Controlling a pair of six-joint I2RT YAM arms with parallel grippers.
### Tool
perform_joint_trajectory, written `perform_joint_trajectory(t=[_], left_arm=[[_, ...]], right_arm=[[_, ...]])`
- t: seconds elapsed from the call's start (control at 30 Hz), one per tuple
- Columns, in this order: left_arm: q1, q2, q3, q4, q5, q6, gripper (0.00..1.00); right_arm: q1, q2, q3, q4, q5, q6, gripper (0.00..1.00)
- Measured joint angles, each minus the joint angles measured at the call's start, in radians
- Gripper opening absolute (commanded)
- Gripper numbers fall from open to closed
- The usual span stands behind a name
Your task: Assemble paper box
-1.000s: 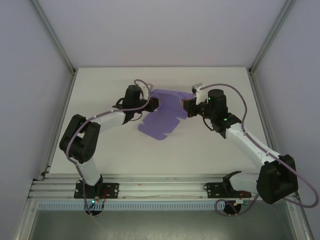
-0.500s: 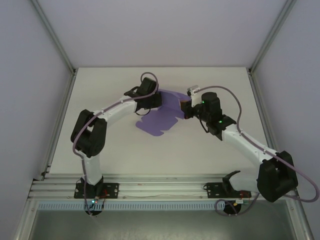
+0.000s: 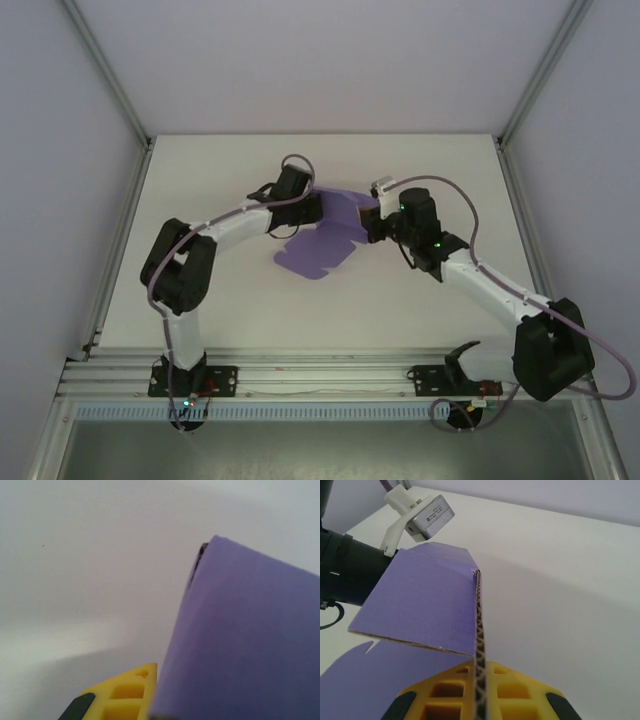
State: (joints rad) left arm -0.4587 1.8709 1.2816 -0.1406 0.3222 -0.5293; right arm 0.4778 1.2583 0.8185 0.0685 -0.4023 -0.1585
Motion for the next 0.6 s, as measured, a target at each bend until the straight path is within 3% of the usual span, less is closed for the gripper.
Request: perform_joint_trajectory(t=[0.1, 0.33, 0.6], left_arm=[[0.026, -0.072, -0.123, 0.137, 0.061, 0.056, 0.23], [0.058, -0.146, -0.206, 0.274, 0.117, 0.170, 0.29], [0.093, -0.146, -0.266, 0.395, 0.228, 0.211, 0.41]], right_arm=[[0.010, -0.029, 0.000, -0.007, -0.040, -0.019, 0.00], [0.013, -0.078, 0.000, -0.002, -0.159, -0.038, 0.00], [0.013, -0.082, 0.000, -0.008, -0.224, -0.053, 0.00]])
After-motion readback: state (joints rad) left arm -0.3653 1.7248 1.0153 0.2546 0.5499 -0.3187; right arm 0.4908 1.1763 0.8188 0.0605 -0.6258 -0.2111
